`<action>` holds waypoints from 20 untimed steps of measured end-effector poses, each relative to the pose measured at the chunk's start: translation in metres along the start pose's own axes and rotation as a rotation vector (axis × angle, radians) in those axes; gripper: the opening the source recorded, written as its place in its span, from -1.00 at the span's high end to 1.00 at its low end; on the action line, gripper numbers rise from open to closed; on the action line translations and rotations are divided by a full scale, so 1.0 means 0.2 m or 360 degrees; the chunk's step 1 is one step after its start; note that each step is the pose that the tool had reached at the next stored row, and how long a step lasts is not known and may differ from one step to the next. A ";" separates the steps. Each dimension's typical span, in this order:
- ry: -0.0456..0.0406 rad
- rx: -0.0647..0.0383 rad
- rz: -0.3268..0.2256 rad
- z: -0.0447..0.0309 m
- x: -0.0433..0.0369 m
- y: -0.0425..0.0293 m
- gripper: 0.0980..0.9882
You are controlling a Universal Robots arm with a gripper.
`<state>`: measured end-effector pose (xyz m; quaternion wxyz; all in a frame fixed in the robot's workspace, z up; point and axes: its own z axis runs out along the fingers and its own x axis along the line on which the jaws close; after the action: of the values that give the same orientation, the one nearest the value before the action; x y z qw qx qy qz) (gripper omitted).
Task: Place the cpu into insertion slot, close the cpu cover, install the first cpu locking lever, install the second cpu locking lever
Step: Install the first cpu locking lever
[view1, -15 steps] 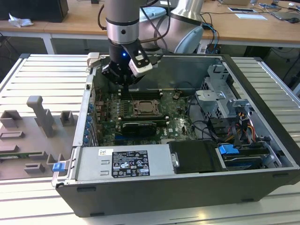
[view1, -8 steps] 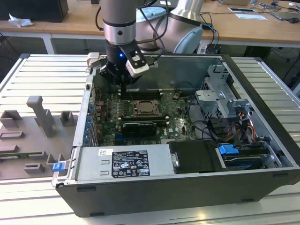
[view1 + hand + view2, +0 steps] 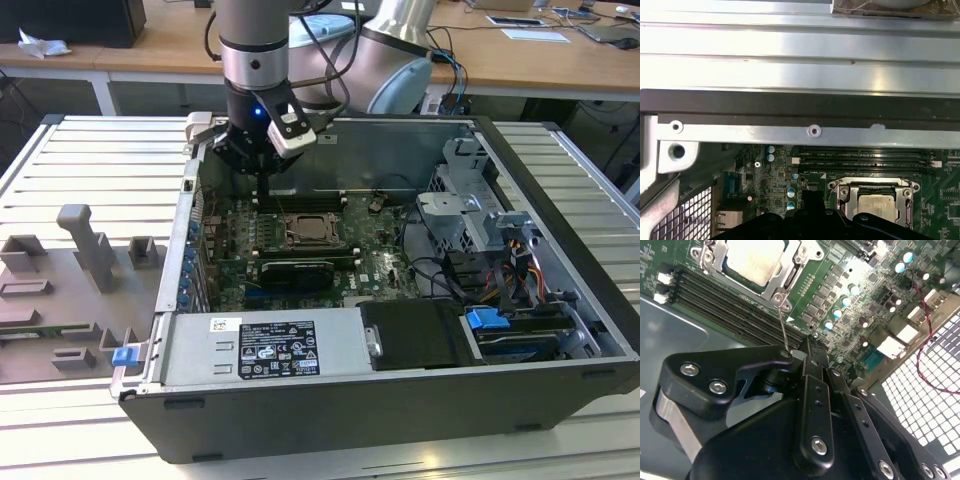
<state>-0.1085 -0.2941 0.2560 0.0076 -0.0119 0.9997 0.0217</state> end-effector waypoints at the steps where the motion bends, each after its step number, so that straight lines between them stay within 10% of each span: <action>1: 0.0000 0.0000 0.0000 0.000 -0.003 0.001 0.98; 20: 0.0000 0.0000 0.0000 0.004 -0.074 -0.001 0.98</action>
<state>-0.0938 -0.2939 0.2554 0.0076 -0.0118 0.9997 0.0218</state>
